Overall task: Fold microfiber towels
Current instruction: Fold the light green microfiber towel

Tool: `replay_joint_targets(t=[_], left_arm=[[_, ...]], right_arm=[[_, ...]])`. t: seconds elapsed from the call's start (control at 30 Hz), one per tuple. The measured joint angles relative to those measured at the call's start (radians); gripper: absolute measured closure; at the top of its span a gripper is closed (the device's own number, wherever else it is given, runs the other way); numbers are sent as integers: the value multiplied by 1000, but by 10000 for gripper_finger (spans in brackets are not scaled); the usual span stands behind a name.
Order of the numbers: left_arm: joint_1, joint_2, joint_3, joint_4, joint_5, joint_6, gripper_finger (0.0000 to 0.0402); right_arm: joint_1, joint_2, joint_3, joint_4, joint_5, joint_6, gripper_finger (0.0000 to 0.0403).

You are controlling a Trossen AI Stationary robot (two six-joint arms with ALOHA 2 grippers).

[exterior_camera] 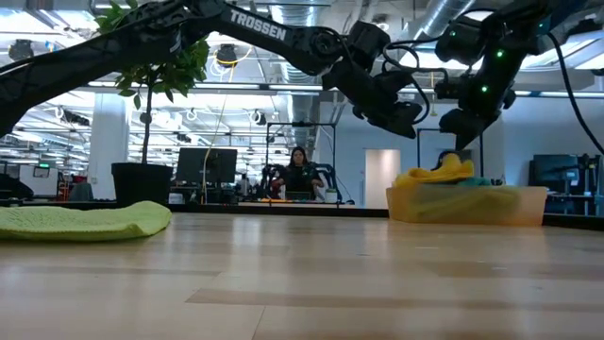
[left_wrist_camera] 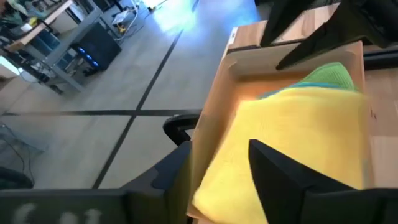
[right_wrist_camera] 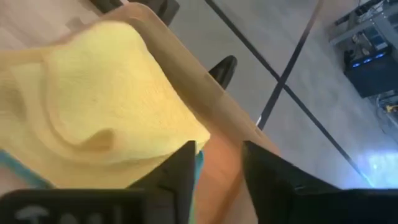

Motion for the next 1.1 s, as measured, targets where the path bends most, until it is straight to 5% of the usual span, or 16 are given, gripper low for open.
replay_joint_targets(t=[0.37, 0.77, 1.1], left_arm=[[-14, -24, 16, -122, -17, -28, 221], [-85, -155, 16, -754, 5, -281, 223], [-233, -161, 8, -1255, -238, -650, 223]], right_arm=[[3, -62, 26, -9, -5, 12, 163], [278, -221, 64, 5, -164, -19, 158], [522, -215, 63, 8, -165, -20, 158]])
